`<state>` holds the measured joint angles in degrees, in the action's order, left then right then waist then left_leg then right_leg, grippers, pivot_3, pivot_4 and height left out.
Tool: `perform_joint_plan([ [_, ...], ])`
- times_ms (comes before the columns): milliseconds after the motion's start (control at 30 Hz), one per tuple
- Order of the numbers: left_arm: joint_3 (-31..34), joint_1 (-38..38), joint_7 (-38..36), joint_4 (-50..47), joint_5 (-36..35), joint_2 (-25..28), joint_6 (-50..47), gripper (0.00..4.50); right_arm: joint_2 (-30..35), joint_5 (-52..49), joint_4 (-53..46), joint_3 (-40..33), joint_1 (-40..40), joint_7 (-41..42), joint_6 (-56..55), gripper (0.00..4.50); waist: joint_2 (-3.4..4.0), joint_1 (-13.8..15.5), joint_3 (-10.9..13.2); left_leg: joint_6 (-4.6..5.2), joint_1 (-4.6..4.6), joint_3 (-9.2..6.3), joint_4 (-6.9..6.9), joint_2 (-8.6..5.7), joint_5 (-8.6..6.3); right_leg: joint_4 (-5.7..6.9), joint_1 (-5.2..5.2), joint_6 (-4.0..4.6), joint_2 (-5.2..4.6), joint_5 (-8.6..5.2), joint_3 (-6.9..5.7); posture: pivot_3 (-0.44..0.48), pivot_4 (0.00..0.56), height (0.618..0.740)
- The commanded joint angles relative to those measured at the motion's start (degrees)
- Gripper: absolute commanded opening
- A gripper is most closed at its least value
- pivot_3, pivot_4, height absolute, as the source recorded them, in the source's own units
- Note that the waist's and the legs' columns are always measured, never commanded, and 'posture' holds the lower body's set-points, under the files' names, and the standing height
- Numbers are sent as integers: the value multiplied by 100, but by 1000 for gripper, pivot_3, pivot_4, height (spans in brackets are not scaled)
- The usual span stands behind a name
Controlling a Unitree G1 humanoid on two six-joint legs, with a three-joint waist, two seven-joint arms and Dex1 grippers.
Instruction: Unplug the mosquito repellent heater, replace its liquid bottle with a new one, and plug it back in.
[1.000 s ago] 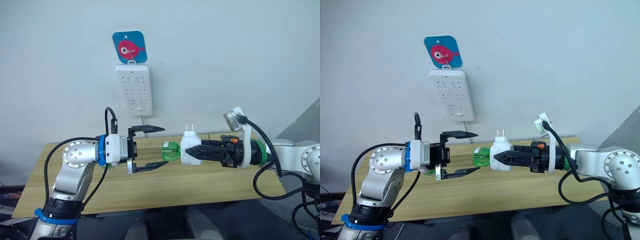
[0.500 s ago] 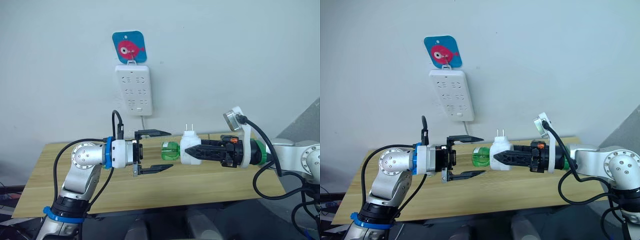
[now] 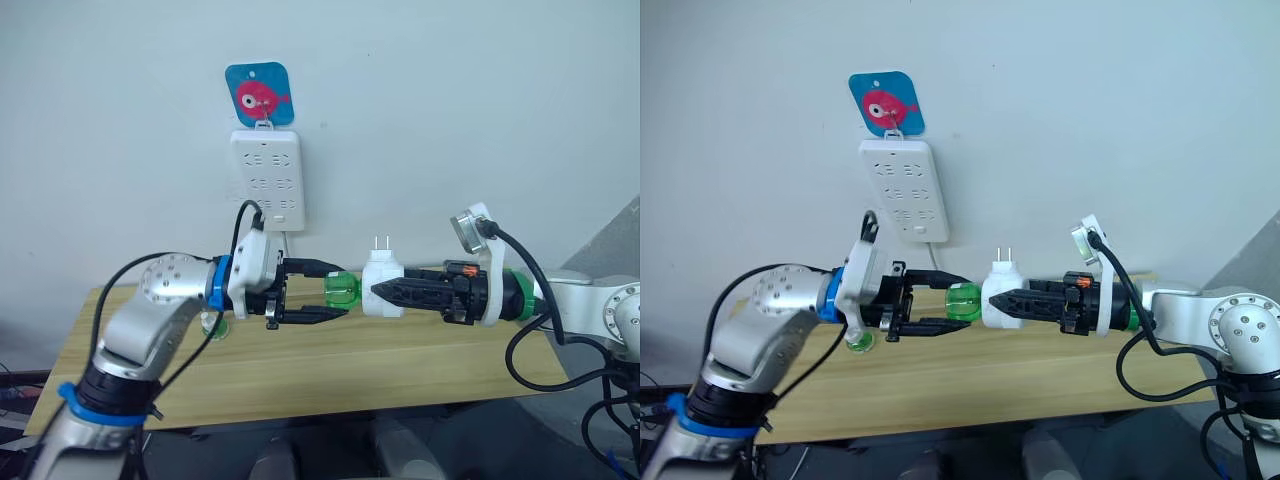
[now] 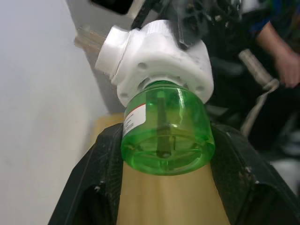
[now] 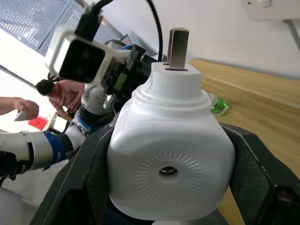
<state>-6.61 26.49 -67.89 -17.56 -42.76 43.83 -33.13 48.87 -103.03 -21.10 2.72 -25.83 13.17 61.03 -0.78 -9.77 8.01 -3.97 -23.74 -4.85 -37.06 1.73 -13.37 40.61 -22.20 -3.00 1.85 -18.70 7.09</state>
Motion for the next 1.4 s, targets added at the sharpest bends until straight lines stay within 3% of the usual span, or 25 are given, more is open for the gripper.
perform_joint_plan([
  [33, 287, 817, 162, 518, -1431, 515, -2611, 2256, 59, 89, -400, -15, -84, 437, 230, 3015, 0, -2, 2, 0, -1, -4, -1, 0, 0, 2, -1, 0, 0, -1, -5, -159, 100, 724],
  [167, 411, 1383, 296, 1109, -2158, 512, -4013, 2256, 81, 394, -598, -8, -113, 786, 293, 3015, 1, -4, 2, 0, 0, -9, 5, 0, 0, 2, -3, 4, 2, -4, -9, -163, 100, 724],
  [300, 446, 1420, 212, 1250, -2186, 534, -4271, 2256, 86, 619, -737, -16, -106, 1003, 300, 3015, 1, -1, 2, 0, -1, -15, 5, 0, 0, 3, -4, 6, 2, -5, -14, -168, 100, 724],
  [467, 224, 652, -643, 652, -1390, 1187, -3196, 2256, 268, 990, -604, -179, 145, 994, 325, 3015, 4, -7, 3, -1, 2, -12, 9, 2, 0, 7, -6, 11, 2, -7, -10, -171, 101, 724],
  [567, 289, 85, -780, 458, -923, 1309, -2443, 2256, 545, 1624, -368, -295, 496, 1208, 359, 3015, 3, 26, 4, -1, 2, -11, 8, 2, 0, 7, -6, 15, 0, -9, -10, -171, 102, 724],
  [700, 623, -488, -377, 272, -503, 931, -1573, 2256, 677, 3058, 61, -3, 765, 1133, 221, 3015, -6, 66, 8, -1, 1, -3, 2, -2, 0, 1, -4, 13, -5, -8, -5, -166, 107, 724],
  [800, 719, -759, -42, 78, -186, 570, -1020, 2256, 512, 4658, 698, 615, 662, 702, -34, 3015, -14, 88, 12, -2, 3, 6, -2, -1, 0, 4, -4, 12, -5, -7, 4, -157, 116, 724],
  [967, 614, -1286, 64, -436, 117, 343, -498, 2256, 280, 6466, 1889, 1294, 395, 964, -685, 3015, -15, 81, 49, -2, 12, 27, 4, -1, 0, 6, -6, 10, -5, -6, 24, -141, 130, 724],
  [1400, 349, -1690, 440, -584, 721, -201, 187, 2256, -461, 8373, 3567, 1578, -94, 1796, -1041, 3015, -14, 151, 99, -2, 18, 23, 2, -3, 0, 14, -1, 14, -6, -3, 20, -126, 139, 724],
])
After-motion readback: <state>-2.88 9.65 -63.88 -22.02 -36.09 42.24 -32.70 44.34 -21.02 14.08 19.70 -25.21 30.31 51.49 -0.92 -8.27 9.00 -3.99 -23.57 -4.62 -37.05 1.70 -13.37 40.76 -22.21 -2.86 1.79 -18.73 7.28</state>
